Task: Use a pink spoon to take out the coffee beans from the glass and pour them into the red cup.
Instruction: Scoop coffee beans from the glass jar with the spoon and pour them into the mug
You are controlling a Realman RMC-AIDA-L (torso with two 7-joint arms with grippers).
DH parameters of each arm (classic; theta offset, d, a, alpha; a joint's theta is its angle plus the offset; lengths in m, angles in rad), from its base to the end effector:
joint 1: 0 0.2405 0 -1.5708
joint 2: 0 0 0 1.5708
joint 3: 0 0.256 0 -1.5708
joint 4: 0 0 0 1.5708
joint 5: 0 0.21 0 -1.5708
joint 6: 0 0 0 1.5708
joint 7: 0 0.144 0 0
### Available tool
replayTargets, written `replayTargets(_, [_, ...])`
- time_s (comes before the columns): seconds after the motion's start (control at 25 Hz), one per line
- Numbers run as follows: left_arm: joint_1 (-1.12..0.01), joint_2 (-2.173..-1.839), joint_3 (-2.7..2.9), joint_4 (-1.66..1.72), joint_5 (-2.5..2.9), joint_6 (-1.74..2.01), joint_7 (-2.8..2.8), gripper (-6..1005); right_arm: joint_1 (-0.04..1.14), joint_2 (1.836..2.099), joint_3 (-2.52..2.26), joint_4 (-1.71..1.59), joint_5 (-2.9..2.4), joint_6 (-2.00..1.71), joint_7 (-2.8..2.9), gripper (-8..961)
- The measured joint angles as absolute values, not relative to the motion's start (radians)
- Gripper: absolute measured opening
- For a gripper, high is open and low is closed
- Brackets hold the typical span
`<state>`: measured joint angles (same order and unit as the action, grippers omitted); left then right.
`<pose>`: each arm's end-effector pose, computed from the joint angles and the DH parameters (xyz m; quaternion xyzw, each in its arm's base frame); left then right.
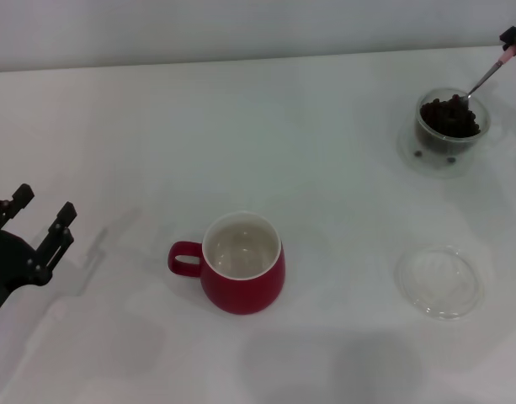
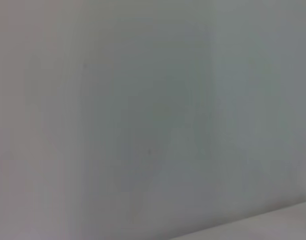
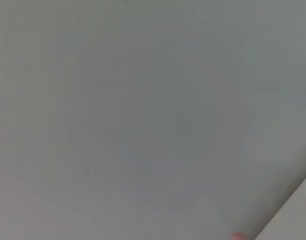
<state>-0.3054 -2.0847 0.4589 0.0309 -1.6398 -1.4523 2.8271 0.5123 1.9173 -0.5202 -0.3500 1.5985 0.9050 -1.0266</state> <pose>-0.3376 0.2484 -0.0386 -0.8152 -0.1641 -0.3108 0.4604 0.3758 0.3842 0.0917 -0.4904 0.6677 0.4433 0.3425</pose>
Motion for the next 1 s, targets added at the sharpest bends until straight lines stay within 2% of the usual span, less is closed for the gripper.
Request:
replayTargets(0.84, [-0.301, -2.085, 0.461, 0.026, -1.632, -1.451, 2.827, 595, 0.490, 1.948, -0.571, -0.363, 1.585, 1.048, -1.029, 148])
replayTargets(1.0, [-0.298, -2.085, 0.462, 0.026, -1.632, -1.451, 2.827, 595, 0.486, 1.962, -0.592, -0.373, 1.584, 1.064, -1.027, 148])
